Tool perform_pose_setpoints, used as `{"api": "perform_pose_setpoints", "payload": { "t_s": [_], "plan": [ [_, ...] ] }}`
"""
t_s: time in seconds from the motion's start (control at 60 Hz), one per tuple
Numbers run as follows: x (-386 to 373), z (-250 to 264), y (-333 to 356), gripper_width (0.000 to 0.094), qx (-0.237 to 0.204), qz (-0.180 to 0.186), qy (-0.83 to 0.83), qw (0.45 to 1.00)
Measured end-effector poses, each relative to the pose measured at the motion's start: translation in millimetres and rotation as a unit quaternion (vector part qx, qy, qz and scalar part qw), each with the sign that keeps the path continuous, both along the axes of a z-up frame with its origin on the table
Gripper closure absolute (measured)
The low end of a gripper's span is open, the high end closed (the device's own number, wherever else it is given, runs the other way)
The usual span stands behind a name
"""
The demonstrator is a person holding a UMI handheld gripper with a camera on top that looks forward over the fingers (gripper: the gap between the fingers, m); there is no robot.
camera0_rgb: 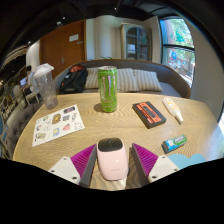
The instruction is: Arrange mouse
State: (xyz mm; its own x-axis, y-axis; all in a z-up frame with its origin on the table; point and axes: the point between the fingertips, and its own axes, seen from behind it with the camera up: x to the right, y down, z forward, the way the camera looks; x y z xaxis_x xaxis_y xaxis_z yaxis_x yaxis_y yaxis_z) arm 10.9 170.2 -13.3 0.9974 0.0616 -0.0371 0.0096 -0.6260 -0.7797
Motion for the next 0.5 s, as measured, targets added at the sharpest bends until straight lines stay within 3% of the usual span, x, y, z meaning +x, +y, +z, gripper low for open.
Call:
{"api": "perform_pose_setpoints", "payload": {
  "t_s": [0.083,0.15,0.2,0.417,0.5],
  "plan": [
    [1.2,-0.1,5.6,0.0235,0.001,-0.012,0.001,1.0],
    [1.7,0.2,6.4,0.0288,0.005,-0.024,-0.002,1.0],
    [-0.6,0.5,6.5,0.0383,0.011,-0.024,-0.001,1.0],
    [2.8,4.6,-4.3,0.0486,-0.002,-0.029,0.003,1.0],
    [16.0,48.4,-9.9,0.0514,0.051,-0.025,-0.002,0.998]
  ]
}}
